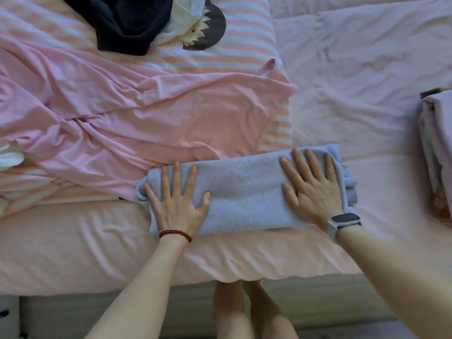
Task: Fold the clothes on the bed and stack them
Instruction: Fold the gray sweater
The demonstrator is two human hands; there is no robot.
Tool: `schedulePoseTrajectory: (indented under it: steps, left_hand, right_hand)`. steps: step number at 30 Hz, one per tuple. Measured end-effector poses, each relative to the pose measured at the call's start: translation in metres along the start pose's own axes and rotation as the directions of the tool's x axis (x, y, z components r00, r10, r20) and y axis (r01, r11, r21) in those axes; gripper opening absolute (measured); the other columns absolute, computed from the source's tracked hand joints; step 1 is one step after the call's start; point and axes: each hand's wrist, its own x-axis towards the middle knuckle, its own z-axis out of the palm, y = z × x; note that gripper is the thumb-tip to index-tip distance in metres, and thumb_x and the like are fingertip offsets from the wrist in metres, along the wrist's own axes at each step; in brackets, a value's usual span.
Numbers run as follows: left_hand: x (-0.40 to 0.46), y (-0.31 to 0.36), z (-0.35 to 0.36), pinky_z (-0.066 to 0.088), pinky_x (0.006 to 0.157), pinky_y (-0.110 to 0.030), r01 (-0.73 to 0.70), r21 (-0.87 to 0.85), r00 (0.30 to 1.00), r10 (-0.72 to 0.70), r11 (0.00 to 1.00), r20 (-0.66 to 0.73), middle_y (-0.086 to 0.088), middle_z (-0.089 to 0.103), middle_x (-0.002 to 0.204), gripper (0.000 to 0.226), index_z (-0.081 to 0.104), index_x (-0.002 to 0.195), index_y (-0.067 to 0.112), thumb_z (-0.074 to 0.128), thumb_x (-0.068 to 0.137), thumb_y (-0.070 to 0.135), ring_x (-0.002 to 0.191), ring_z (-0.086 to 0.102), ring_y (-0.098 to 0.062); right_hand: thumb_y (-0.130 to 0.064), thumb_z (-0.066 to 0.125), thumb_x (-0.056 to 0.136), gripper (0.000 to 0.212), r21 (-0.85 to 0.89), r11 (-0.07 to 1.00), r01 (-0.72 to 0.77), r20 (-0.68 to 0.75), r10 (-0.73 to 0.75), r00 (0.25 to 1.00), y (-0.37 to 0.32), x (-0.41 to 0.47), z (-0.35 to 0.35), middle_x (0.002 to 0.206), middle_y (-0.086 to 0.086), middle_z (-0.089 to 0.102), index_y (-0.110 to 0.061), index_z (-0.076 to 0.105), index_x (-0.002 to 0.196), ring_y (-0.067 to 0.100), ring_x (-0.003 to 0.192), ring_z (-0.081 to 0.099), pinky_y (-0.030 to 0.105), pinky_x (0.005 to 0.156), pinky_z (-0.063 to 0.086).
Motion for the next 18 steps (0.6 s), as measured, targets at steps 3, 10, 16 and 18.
schedulePoseTrajectory:
  steps: [3,10,16,18]
  left_hand:
    - [-0.001,0.003,-0.007,0.010,0.102,-0.071,0.012,-0.020,0.998,-0.011,1.000,0.068,-0.009,0.028,0.152,0.066,0.021,0.144,0.030,0.029,0.084,0.056,0.140,0.016,-0.028]
    - [-0.033,0.048,-0.033,-0.006,0.106,-0.067,-0.115,-0.138,0.992,0.121,0.984,0.036,0.000,-0.005,0.158,0.069,0.002,0.148,0.039,0.029,0.086,0.053,0.144,-0.001,-0.031]
    - [-0.045,0.088,-0.020,0.002,0.105,-0.066,-0.116,-0.083,0.971,0.130,0.990,0.199,-0.004,0.004,0.157,0.067,0.005,0.148,0.038,0.026,0.086,0.055,0.143,0.008,-0.033]
    - [-0.039,0.089,-0.016,-0.002,0.105,-0.064,-0.094,-0.054,0.958,0.105,0.994,0.265,-0.004,0.005,0.158,0.065,0.009,0.147,0.038,0.023,0.086,0.056,0.143,0.006,-0.029]
  right_hand:
    - [-0.045,0.023,0.089,0.058,0.046,0.985,-0.167,0.089,0.162,0.983,0.018,-0.008,-0.009,0.151,0.011,0.031,-0.028,0.031,0.144,0.032,0.137,0.026,0.060,0.106,0.012]
    - [-0.050,0.043,0.078,0.073,0.592,0.602,-0.536,0.135,0.582,0.802,0.021,-0.045,-0.044,0.129,0.022,0.048,0.002,0.042,0.128,0.038,0.119,0.045,0.048,0.099,0.037]
    - [-0.038,0.064,0.079,0.031,0.739,0.154,-0.656,0.421,0.655,0.628,0.025,-0.038,-0.038,0.098,0.002,0.064,-0.016,0.059,0.100,0.024,0.097,0.059,0.033,0.081,0.043]
    - [-0.031,0.068,0.079,0.018,0.749,0.104,-0.655,0.468,0.617,0.633,0.029,-0.033,-0.040,0.090,-0.004,0.064,-0.020,0.060,0.091,0.021,0.092,0.061,0.034,0.079,0.046]
